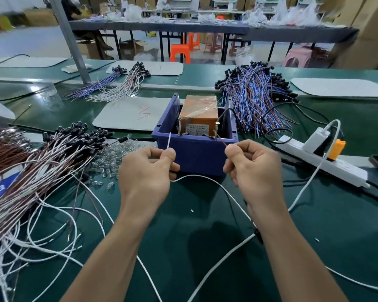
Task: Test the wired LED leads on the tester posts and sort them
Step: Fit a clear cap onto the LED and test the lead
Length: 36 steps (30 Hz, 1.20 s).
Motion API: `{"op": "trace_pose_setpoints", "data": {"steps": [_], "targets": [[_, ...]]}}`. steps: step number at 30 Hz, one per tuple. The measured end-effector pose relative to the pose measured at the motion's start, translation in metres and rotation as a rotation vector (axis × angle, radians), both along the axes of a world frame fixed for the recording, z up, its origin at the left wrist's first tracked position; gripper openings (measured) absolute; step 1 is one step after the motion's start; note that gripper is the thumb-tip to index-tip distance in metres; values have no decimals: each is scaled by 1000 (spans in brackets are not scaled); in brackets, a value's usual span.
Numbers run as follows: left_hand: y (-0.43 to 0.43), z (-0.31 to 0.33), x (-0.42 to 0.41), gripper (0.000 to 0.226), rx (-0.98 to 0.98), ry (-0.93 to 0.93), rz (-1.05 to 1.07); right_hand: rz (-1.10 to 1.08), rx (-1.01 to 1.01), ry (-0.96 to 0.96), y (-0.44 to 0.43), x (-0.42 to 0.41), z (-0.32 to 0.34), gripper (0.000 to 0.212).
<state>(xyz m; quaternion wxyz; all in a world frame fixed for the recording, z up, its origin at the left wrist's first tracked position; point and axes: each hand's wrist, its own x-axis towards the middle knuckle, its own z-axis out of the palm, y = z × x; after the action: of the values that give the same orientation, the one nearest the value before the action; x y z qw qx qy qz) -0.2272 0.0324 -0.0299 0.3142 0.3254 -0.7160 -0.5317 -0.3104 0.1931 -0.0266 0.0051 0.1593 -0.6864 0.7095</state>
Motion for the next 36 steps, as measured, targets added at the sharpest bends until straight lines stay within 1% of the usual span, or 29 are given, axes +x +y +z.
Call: {"op": "trace_pose_setpoints", "data": {"steps": [3, 6, 16, 27, 36], "targets": [[5, 0, -6, 23, 32, 66, 72, -22, 35, 36, -2, -6, 1, 16], [8, 0, -10, 23, 30, 82, 92, -41, 72, 62, -4, -10, 0, 15], [11, 5, -11, 26, -8, 90, 76, -97, 99, 91, -6, -14, -7, 14], [9, 7, -13, 26, -55, 83, 33, -116, 104, 113, -7, -13, -6, 17], [9, 6, -12, 25, -91, 86, -6, -112, 151, 133, -4, -12, -3, 15]]}}
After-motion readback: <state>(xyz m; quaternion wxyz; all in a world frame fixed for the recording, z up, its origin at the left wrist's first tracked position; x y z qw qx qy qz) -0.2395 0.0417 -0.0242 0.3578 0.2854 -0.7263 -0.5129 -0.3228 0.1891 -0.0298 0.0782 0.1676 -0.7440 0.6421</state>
